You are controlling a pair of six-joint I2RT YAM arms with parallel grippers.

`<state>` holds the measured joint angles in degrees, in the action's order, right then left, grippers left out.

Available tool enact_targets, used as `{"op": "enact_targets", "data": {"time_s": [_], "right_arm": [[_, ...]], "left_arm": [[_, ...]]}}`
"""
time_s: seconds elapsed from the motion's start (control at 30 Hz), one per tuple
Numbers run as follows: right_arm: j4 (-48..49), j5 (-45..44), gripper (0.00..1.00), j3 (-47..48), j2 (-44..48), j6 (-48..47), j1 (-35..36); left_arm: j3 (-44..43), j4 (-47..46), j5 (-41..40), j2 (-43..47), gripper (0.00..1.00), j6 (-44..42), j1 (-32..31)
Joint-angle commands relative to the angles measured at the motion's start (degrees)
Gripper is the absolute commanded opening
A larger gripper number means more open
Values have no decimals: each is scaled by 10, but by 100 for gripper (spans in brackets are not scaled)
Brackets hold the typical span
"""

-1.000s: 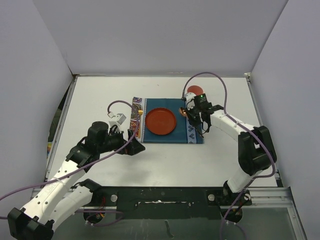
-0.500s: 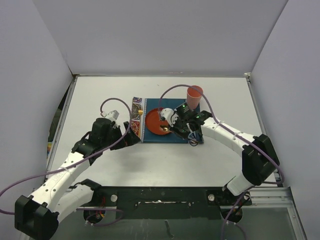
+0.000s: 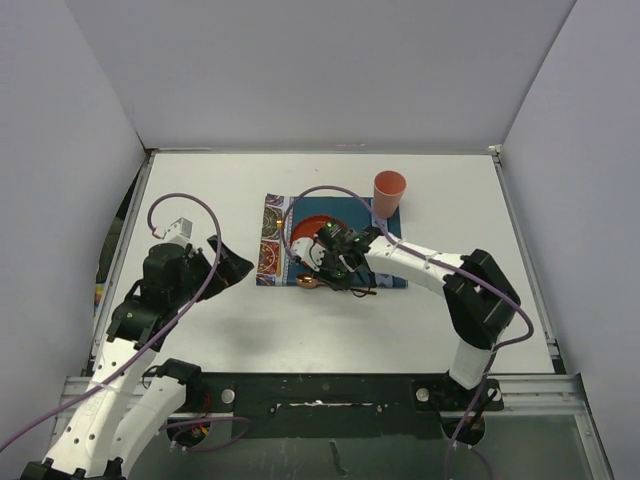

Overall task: Set the dinner table for one person
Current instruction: Place the spoon on the napkin.

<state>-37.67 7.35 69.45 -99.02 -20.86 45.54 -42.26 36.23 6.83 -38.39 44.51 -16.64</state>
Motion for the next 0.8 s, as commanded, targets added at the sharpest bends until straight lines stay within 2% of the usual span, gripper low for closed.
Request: {"op": "enact_targets", "data": {"time_s": [0.0, 0.77], "right_arm": [[18, 15, 0, 51, -35, -7, 11], [11, 27, 0, 121, -119, -28, 10]], "left_arm": [[-25, 23, -8, 15, 98, -1, 5], [13, 1, 25, 17, 98, 18, 7]]}}
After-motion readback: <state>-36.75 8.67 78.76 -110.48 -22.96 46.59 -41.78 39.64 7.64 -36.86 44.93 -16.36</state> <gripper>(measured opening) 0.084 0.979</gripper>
